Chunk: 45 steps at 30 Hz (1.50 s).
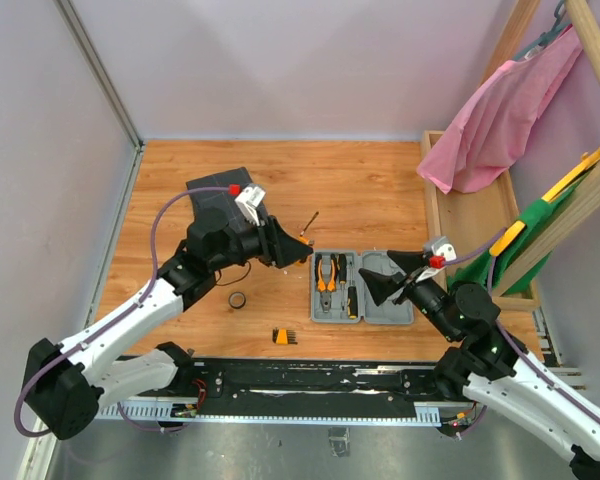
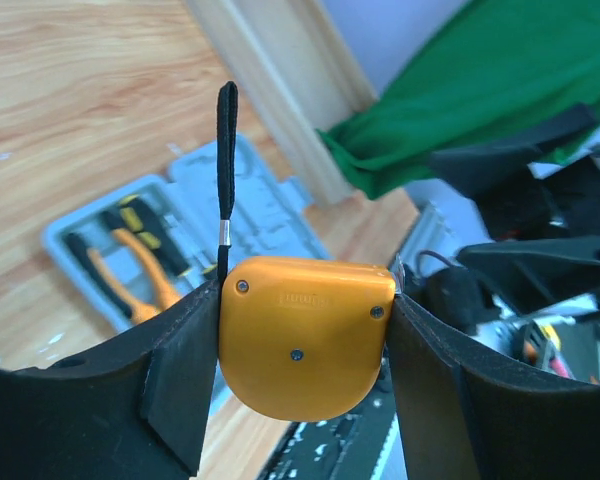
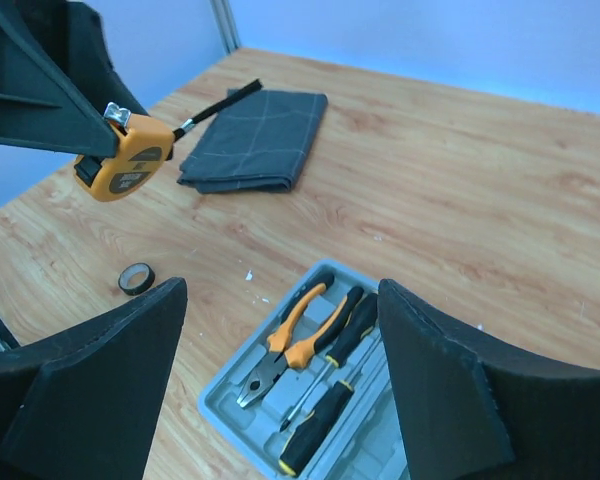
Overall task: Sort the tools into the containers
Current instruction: Pick up the engineering item from the center of the board.
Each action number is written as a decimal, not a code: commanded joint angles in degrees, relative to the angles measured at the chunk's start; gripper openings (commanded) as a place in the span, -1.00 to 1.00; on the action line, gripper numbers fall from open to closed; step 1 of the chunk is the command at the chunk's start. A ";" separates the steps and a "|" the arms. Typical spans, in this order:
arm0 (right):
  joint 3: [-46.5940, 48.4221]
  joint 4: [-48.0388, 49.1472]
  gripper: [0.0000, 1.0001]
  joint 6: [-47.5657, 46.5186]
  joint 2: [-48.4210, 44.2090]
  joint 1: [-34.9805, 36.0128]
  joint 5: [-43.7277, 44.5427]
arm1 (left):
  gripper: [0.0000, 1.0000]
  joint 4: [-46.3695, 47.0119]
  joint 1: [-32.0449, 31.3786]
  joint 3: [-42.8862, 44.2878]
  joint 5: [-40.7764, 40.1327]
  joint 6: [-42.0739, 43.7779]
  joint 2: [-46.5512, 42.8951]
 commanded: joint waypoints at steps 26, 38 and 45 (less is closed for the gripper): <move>-7.23 46.60 0.60 -29.39 9.37 0.24 -33.19 | -0.46 24.20 -14.25 3.47 -2.96 -17.12 5.22; -1.84 42.94 0.57 -32.38 17.27 0.25 -35.18 | -0.47 24.67 -14.87 2.82 -2.05 -17.49 4.11; -0.66 39.62 0.43 -33.09 17.85 0.30 -35.55 | -0.46 24.64 -14.87 2.09 -1.03 -17.72 2.83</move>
